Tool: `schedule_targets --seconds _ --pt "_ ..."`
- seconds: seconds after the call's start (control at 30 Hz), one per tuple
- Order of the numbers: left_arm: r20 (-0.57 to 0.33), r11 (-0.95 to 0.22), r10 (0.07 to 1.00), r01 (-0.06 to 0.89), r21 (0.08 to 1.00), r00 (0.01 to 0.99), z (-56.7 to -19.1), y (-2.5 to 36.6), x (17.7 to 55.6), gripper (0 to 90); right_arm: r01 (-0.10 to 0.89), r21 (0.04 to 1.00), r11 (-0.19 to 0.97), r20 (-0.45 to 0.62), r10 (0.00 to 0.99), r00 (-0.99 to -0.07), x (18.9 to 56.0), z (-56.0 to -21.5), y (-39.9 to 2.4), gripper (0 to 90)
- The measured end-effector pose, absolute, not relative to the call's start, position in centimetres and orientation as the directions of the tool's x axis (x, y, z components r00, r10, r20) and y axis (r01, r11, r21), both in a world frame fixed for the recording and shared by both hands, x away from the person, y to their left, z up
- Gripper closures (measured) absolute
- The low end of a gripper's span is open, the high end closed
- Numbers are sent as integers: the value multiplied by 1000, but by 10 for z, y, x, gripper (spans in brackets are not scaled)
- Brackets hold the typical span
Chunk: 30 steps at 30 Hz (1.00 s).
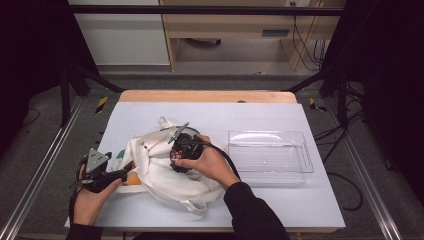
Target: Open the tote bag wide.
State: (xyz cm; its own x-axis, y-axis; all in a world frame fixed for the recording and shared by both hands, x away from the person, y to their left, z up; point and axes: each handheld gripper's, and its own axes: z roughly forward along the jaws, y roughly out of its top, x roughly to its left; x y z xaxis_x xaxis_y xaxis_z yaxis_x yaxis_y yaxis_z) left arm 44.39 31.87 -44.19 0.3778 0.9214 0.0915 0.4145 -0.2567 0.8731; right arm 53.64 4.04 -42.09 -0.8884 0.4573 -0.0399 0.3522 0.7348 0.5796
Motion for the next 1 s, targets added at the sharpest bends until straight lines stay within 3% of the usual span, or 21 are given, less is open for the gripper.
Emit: schedule_targets --seconds 0.3,0.63,1.0 --pt "90 -255 922 415 874 377 -442 319 444 174 341 559 756 -67 451 -890 536 -422 45 246" --pt "89 -251 924 413 875 372 -443 320 444 174 368 550 749 -67 479 -875 536 -420 46 253" --pt "87 -243 928 410 879 363 -443 321 444 172 365 603 710 -75 506 -859 524 -387 37 254"
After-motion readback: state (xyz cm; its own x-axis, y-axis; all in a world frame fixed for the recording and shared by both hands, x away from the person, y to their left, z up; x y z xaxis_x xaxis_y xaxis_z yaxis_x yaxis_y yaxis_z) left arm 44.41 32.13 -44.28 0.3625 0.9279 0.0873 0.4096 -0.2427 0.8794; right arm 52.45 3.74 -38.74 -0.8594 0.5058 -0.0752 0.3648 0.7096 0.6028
